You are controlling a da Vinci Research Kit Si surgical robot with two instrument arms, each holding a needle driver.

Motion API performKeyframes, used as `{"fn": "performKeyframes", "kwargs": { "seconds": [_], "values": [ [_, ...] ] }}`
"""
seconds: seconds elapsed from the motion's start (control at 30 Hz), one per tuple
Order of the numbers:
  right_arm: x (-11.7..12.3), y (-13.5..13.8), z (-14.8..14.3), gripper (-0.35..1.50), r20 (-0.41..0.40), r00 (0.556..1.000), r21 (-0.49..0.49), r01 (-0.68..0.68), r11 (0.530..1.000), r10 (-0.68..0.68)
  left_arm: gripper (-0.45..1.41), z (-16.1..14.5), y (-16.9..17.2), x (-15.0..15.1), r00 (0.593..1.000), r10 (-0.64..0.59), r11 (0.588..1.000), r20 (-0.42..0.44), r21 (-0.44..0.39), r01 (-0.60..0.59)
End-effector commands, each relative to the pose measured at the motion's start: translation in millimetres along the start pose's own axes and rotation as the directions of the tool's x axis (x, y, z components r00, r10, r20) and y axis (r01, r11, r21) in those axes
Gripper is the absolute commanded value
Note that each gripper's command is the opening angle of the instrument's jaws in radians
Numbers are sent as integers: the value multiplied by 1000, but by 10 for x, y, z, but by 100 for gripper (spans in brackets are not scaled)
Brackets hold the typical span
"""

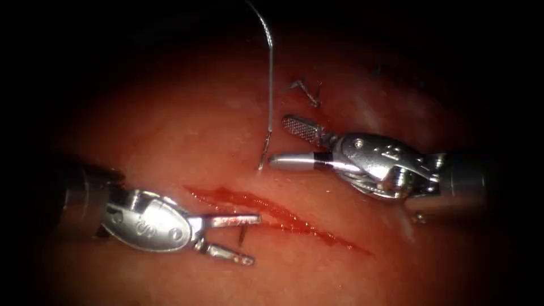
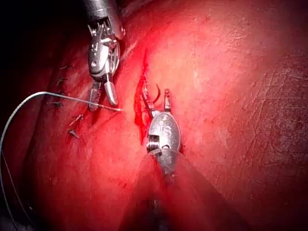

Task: Wound Closure

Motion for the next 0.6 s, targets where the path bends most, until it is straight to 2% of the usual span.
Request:
{"fn": "performKeyframes", "kwargs": {
  "seconds": [0.03,0.07,0.17,0.2,0.37,0.6],
  "values": [
    [-3,0,8,115,-2,1000,1,1,1000,-1,9,6,-1,-7,1000,3,1000,-3,-2,-3],
    [-3,0,8,115,-2,1000,1,1,1000,-1,5,6,-1,-8,1000,3,1000,-3,-2,-3],
    [-3,-1,8,115,-2,1000,1,1,1000,-1,-40,4,0,-9,1000,-31,1000,2,-6,31],
    [-3,-1,8,115,-2,1000,1,1,1000,-1,-45,4,1,-8,999,-48,999,8,-10,49],
    [-4,-3,7,115,-2,1000,2,2,1000,-2,-45,5,7,-1,993,-115,993,27,-26,116],
    [-5,-6,8,115,-2,1000,2,3,1000,-3,-45,1,16,21,965,-262,958,5,-116,261]
  ]
}}
